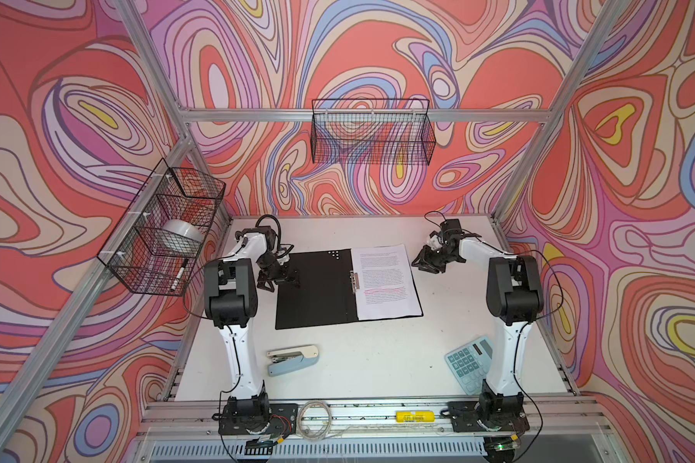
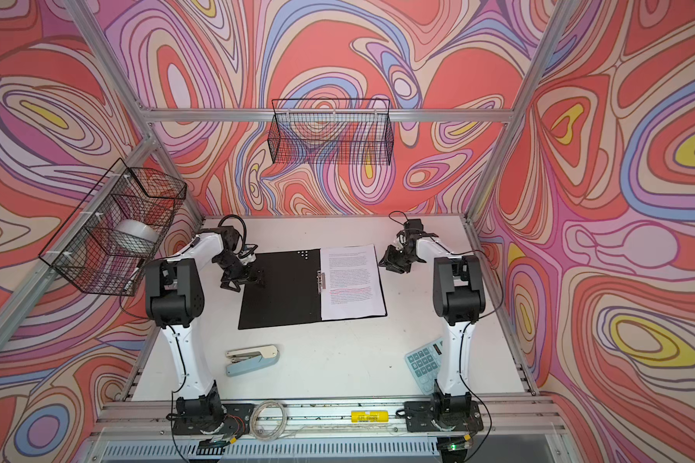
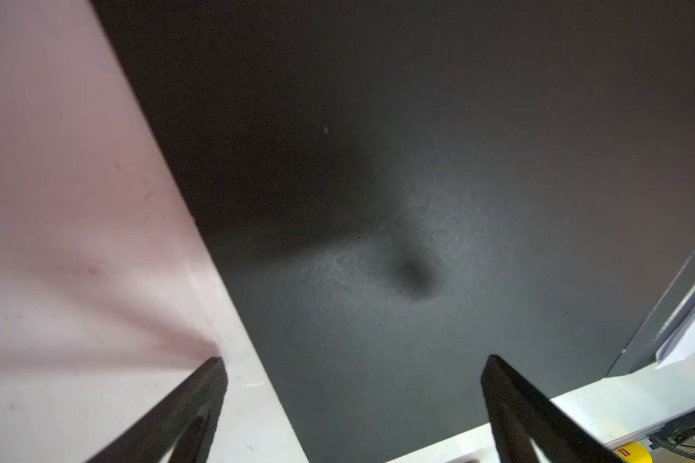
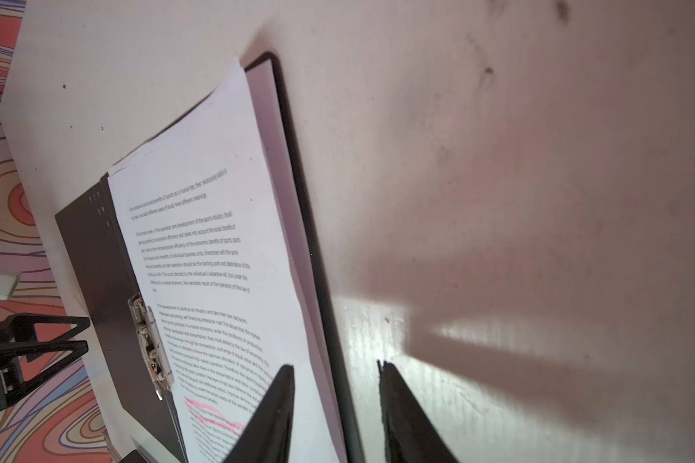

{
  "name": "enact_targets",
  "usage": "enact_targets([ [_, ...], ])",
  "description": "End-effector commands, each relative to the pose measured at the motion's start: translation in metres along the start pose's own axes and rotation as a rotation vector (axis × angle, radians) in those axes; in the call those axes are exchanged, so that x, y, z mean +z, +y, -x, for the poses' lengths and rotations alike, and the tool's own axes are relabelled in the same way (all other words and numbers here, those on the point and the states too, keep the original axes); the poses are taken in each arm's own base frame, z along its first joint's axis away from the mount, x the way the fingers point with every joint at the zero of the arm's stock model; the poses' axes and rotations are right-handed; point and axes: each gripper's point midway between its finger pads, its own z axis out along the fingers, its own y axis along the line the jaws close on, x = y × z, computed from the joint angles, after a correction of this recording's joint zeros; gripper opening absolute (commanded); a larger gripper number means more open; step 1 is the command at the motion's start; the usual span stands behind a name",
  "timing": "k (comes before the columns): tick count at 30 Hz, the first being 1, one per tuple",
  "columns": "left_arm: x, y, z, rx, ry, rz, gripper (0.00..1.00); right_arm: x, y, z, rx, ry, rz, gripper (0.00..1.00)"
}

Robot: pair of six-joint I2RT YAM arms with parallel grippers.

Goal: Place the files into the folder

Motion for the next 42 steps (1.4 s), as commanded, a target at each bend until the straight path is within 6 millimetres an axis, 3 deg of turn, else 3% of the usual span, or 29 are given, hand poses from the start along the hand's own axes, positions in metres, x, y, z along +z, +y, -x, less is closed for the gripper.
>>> enact_targets([
  [1,0.001,0.003,0.001,-0.015,0.021,0.001,1.0,0.003,0.001,0.009,-0.005,-0.009,0.023,0.37],
  [7,0.005,0.001,0.007,-0.016,0.03,-0.021,0.99,0.011,-0.003,0.004,-0.001,0.029,0.022,0.38],
  [19,0.011,-0.022,0.012,0.03,0.037,-0.171,0.96,0.017,-0.007,-0.014,0.009,0.104,0.031,0.38],
  [42,-0.004,-0.045,0.009,0.07,0.02,-0.289,0.92,0.011,-0.023,-0.037,0.027,0.172,-0.073,0.37],
])
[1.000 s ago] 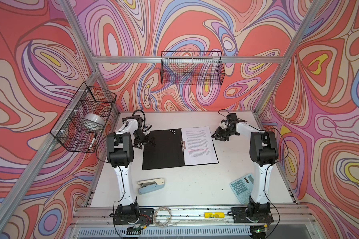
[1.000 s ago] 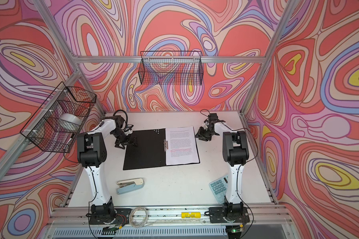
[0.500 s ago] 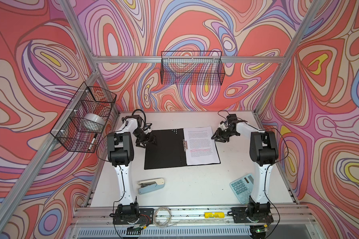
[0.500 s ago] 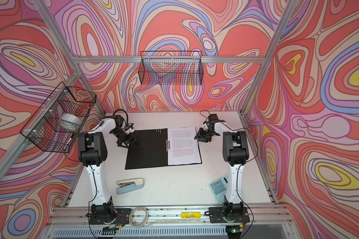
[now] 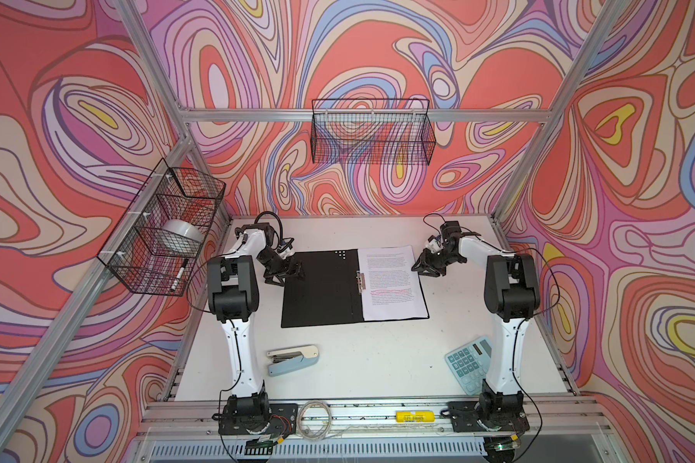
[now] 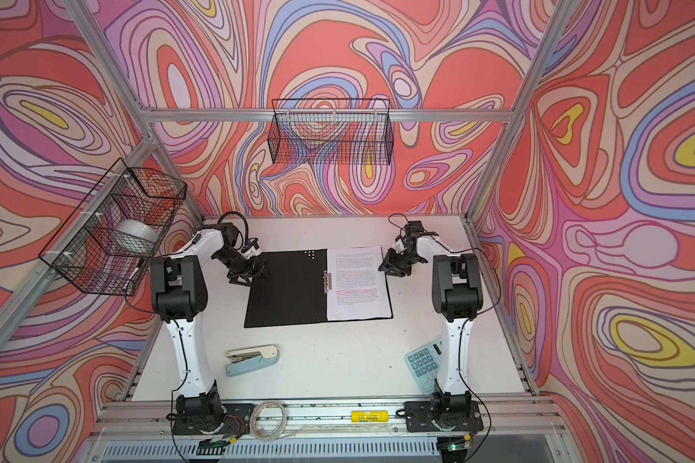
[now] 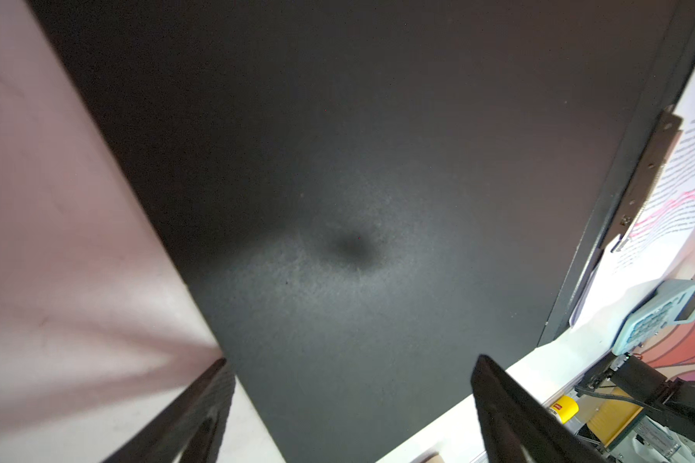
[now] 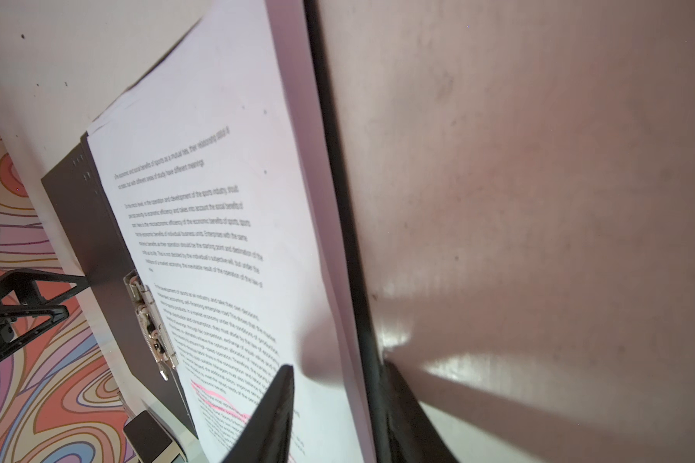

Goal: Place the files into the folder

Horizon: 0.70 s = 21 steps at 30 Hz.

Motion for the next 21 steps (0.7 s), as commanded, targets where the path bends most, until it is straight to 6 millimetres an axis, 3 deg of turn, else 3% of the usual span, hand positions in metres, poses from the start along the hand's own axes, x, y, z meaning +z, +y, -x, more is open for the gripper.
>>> enact_targets([
  [1,0.003,-0.016,-0.011,0.012,0.041,-0.076,0.92,0.008,-0.014,-0.017,0.018,0.057,-0.076,0.37],
  [8,-0.005,0.015,-0.006,0.011,-0.005,0.121,0.99,0.005,-0.017,-0.015,0.002,0.033,-0.119,0.37],
  [14,-0.017,0.019,-0.001,0.021,-0.06,0.185,1.0,0.001,-0.017,-0.009,0.0,0.01,-0.135,0.37],
  [21,-0.001,0.016,-0.004,-0.025,-0.004,0.119,0.99,0.001,-0.015,-0.008,0.006,0.004,-0.131,0.37],
])
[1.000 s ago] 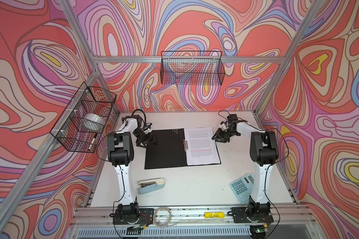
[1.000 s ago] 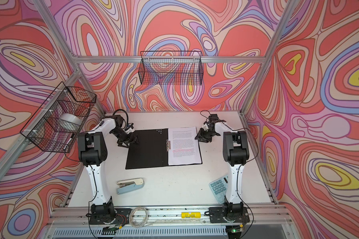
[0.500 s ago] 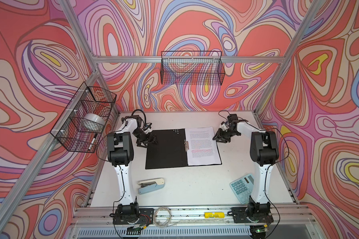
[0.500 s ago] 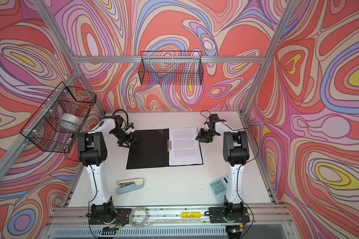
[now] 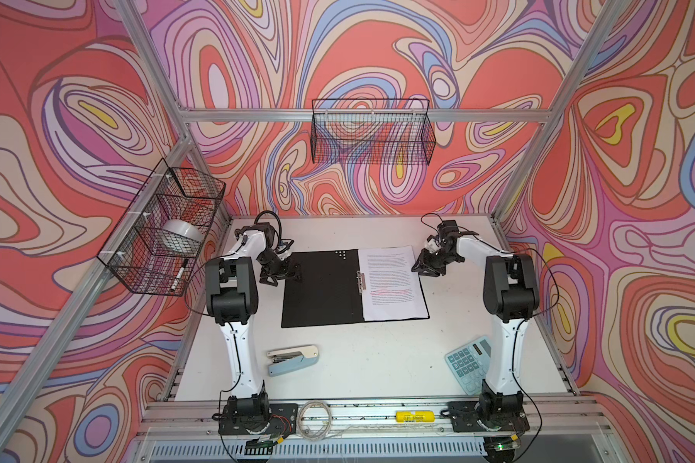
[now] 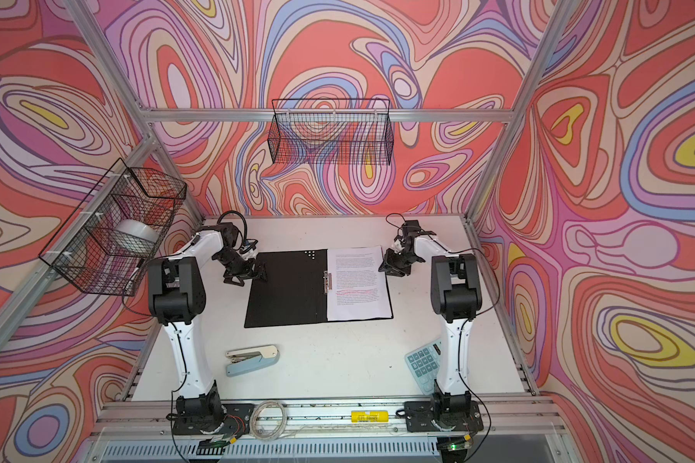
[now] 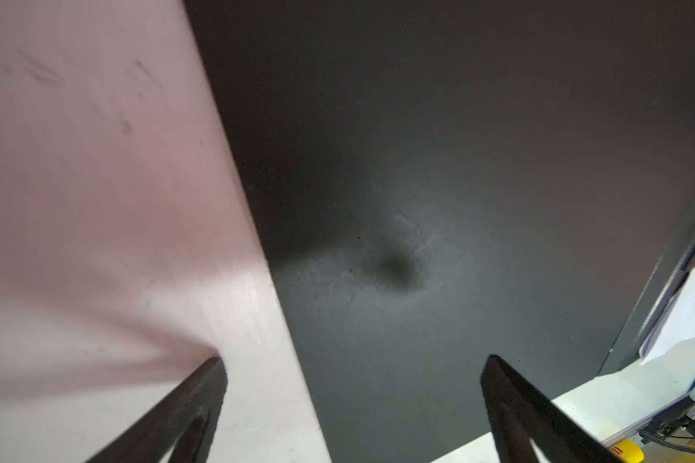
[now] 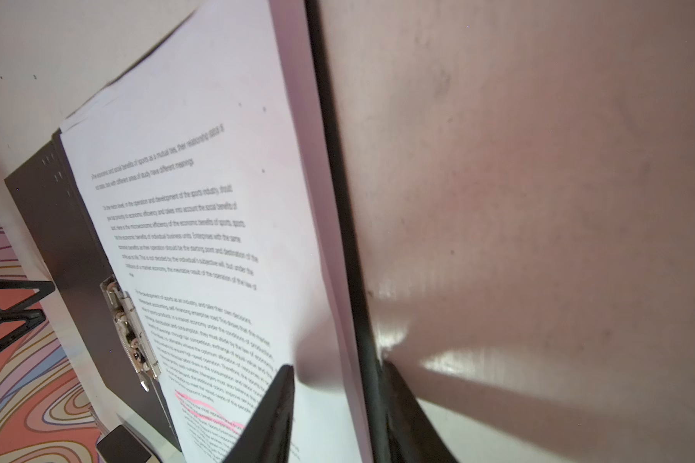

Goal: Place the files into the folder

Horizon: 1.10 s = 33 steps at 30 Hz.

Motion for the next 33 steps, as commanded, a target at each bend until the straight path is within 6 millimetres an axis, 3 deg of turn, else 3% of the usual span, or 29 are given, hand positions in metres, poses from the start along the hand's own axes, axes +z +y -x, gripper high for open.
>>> enact_targets([
  [1,0.003,-0.005,-0.004,-0.027,0.031,-0.036,1.0,0.002,-0.013,-0.01,0.021,0.023,-0.068,0.37],
  [19,0.017,-0.024,-0.008,-0.041,0.087,-0.178,0.99,0.019,-0.013,-0.035,0.017,0.099,-0.097,0.37],
  [33,-0.014,-0.061,-0.002,-0.002,0.019,-0.359,0.97,0.034,-0.009,-0.046,0.015,0.14,-0.095,0.37],
])
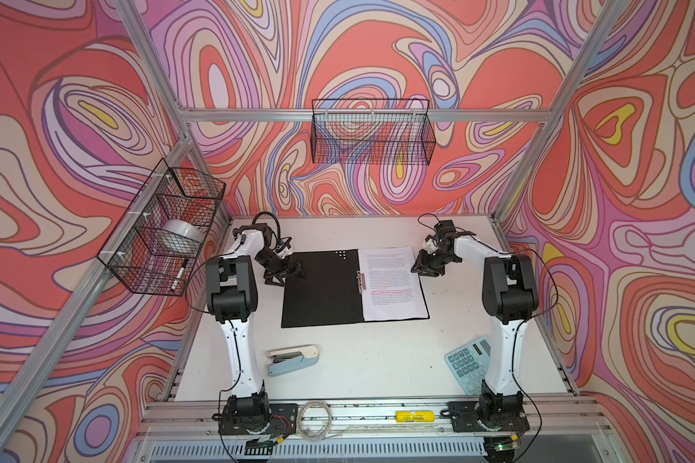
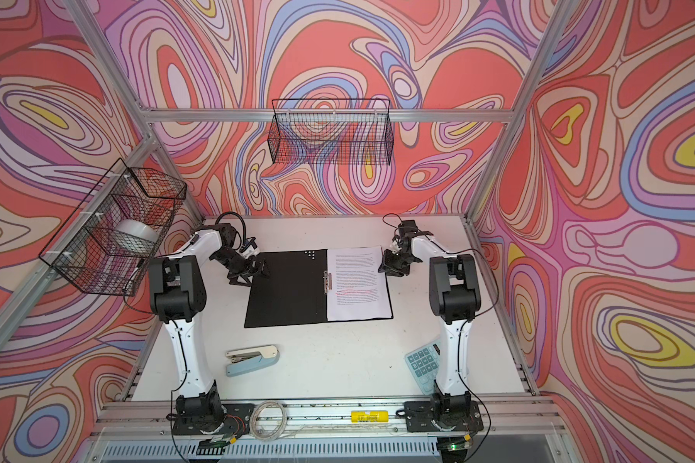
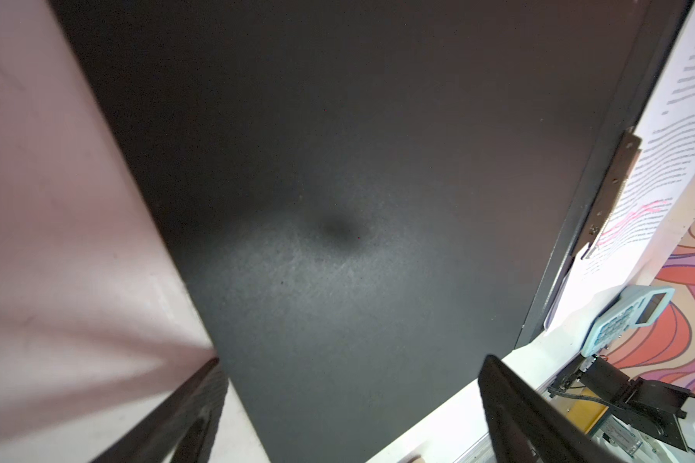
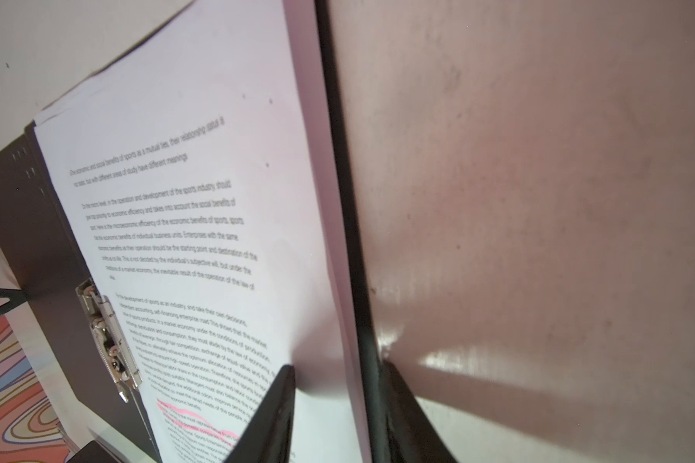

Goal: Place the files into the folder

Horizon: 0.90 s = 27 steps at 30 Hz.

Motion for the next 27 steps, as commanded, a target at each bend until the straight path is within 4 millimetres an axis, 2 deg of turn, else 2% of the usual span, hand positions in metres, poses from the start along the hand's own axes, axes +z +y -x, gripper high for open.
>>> enact_targets([
  [1,-0.008,-0.042,-0.006,0.05,0.008,-0.169,0.96,0.03,-0.01,-0.042,0.039,0.149,-0.044,0.37],
  [17,-0.034,-0.076,-0.018,0.107,-0.013,-0.287,0.95,0.036,-0.01,-0.045,0.043,0.171,-0.034,0.36],
  [27,-0.054,-0.099,-0.017,0.122,-0.039,-0.389,0.94,0.037,-0.01,-0.045,0.044,0.175,-0.028,0.36],
])
